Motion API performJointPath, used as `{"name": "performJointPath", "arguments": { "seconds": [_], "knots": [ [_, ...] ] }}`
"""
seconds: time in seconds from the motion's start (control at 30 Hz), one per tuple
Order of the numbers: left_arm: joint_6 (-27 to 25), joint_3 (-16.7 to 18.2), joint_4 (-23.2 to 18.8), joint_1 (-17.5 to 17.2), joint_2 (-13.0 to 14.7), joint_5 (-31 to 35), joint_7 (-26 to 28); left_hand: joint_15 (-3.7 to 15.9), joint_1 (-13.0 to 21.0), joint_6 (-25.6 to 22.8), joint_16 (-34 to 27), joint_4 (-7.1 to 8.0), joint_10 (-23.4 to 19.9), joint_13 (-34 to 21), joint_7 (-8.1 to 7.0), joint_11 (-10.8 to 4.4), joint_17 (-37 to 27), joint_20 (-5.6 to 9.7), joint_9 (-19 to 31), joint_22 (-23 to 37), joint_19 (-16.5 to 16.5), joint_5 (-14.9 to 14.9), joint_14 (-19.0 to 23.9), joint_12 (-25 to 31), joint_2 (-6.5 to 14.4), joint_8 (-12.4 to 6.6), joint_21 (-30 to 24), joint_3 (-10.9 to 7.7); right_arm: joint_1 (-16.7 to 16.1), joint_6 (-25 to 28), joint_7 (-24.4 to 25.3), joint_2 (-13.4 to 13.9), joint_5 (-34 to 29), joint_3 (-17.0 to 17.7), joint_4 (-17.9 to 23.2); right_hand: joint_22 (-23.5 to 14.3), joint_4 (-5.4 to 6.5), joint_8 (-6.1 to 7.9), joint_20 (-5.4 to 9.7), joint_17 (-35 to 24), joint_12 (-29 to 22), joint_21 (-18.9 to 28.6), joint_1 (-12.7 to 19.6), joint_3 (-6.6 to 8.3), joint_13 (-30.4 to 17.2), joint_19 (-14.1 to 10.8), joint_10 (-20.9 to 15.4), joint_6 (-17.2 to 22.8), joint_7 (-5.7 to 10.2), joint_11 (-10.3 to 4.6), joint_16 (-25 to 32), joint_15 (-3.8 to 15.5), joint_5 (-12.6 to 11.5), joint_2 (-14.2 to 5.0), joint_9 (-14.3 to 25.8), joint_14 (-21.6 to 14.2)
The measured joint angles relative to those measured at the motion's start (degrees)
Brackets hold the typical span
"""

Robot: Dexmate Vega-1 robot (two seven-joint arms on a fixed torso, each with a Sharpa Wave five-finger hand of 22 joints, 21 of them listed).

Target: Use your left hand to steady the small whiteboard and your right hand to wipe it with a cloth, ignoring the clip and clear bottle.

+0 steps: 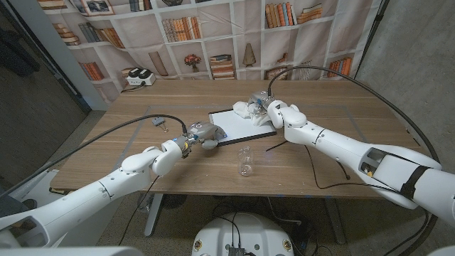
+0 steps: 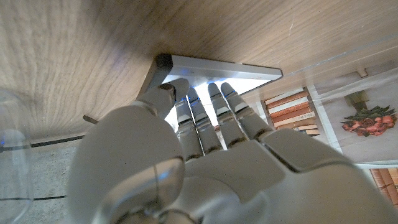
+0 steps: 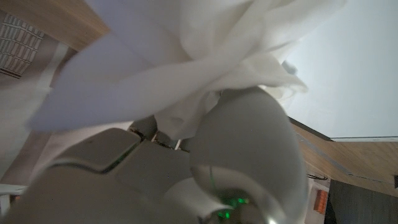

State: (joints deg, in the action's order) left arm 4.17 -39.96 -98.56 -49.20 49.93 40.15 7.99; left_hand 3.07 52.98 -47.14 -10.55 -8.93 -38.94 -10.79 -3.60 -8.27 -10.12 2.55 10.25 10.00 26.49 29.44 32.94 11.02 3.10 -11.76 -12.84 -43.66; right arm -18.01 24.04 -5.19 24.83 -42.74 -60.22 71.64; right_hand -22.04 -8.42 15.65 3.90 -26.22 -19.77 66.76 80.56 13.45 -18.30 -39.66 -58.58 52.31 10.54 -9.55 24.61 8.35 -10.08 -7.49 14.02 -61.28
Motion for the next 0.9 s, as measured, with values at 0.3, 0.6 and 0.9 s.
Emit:
{"name": "performJointPath", "arguments": {
  "seconds": [0.3, 0.6, 0.9],
  "knots": [
    [0.6, 0.2, 0.3, 0.0, 0.0, -0.4, 0.1, 0.0, 0.0, -0.1, 0.0, -0.01, 0.0, 0.0, -0.05, -0.03, 0.0, 0.0, 0.0, 0.0, 0.0, 0.0, 0.0, 0.0, 0.0, 0.01, 0.0, -0.32, 1.8, 4.9, 1.5, -1.0, 1.0, -0.9, -4.3, 0.0, -0.19, 0.0, 0.0, -0.2, -0.2, 0.3, -0.4, 0.18, 0.0, 0.0, 0.0, 0.2, 0.23, -0.01, 0.0, 0.38, -0.1, 0.05, -0.3, -0.4],
    [0.6, 0.3, 0.3, -0.2, 0.1, -0.5, 0.2, 0.0, 0.0, -0.1, 0.0, 0.08, -0.2, 0.0, -0.06, -0.13, 0.0, 0.0, 0.0, 0.0, 0.0, 0.0, 0.0, 0.0, 0.0, 0.02, 0.0, -0.72, 1.5, 7.7, 1.7, 1.4, 1.6, -2.0, -0.6, 0.3, -0.19, 0.0, 0.0, -0.2, -0.2, 0.6, -0.5, 0.19, -0.1, 0.0, 0.0, 0.3, 0.32, -0.02, 0.2, 0.68, -0.1, 0.11, 0.0, -0.7],
    [0.6, 0.3, 0.4, -0.2, -0.2, -0.5, 0.2, 0.0, 0.0, -0.1, 0.0, 0.0, -0.2, 0.0, -0.06, -0.12, 0.0, 0.0, 0.0, 0.0, 0.0, -0.2, 0.0, 0.0, 0.0, 0.07, 0.4, -1.1, 0.2, 5.8, 1.0, 2.7, 1.1, -3.4, 3.9, 0.3, -0.18, 0.0, 0.0, -0.2, -0.1, 0.6, -0.5, 0.18, -0.1, 0.0, -0.3, 0.3, 0.32, 0.13, 0.2, 0.75, -0.1, 0.11, 0.0, -0.8]
  ]
}}
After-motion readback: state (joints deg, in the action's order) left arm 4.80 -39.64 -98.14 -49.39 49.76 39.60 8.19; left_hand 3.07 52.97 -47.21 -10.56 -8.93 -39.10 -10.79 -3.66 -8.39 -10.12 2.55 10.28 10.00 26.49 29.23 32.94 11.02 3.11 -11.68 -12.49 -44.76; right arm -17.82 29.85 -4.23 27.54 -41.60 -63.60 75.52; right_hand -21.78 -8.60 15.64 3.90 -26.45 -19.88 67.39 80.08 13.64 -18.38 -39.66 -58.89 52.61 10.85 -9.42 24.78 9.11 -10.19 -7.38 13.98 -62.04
